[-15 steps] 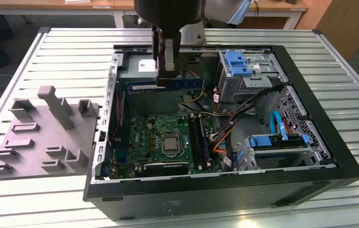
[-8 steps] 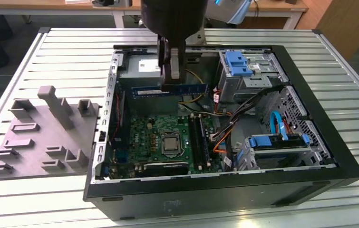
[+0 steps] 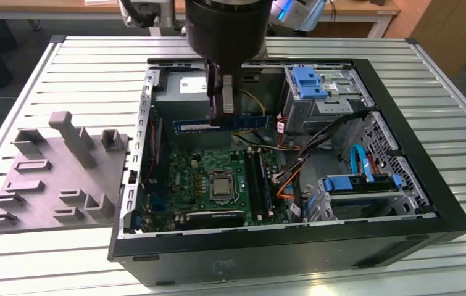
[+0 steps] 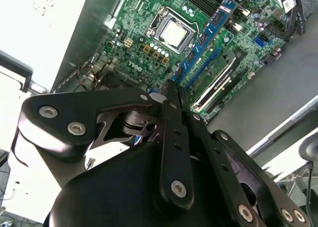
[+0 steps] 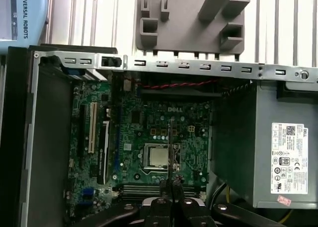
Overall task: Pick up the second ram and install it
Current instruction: 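Pick up the second ram and move it above second insertion slot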
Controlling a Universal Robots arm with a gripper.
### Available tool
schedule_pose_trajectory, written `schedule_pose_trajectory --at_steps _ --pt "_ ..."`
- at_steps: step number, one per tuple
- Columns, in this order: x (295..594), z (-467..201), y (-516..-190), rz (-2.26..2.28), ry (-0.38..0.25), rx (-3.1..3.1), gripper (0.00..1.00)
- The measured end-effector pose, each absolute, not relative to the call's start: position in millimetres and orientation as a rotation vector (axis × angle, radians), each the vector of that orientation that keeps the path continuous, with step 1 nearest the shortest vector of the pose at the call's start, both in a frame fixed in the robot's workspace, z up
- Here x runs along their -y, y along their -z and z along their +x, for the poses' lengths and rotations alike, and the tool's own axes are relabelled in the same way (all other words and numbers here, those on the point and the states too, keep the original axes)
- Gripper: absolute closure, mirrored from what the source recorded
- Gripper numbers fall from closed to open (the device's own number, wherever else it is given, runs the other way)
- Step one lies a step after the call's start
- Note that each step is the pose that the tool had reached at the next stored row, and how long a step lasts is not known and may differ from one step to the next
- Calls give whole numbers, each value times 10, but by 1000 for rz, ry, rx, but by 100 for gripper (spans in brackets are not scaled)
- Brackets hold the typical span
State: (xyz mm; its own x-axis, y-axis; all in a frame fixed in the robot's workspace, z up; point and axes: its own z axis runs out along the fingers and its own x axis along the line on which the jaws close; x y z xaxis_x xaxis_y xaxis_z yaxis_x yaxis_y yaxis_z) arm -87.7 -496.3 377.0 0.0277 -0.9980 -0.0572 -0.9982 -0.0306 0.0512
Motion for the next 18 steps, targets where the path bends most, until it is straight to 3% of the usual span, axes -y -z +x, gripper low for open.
schedule_pose_trajectory --at_steps 18 --pt "4951 -814 -3487 -2250 -122 -2186 87"
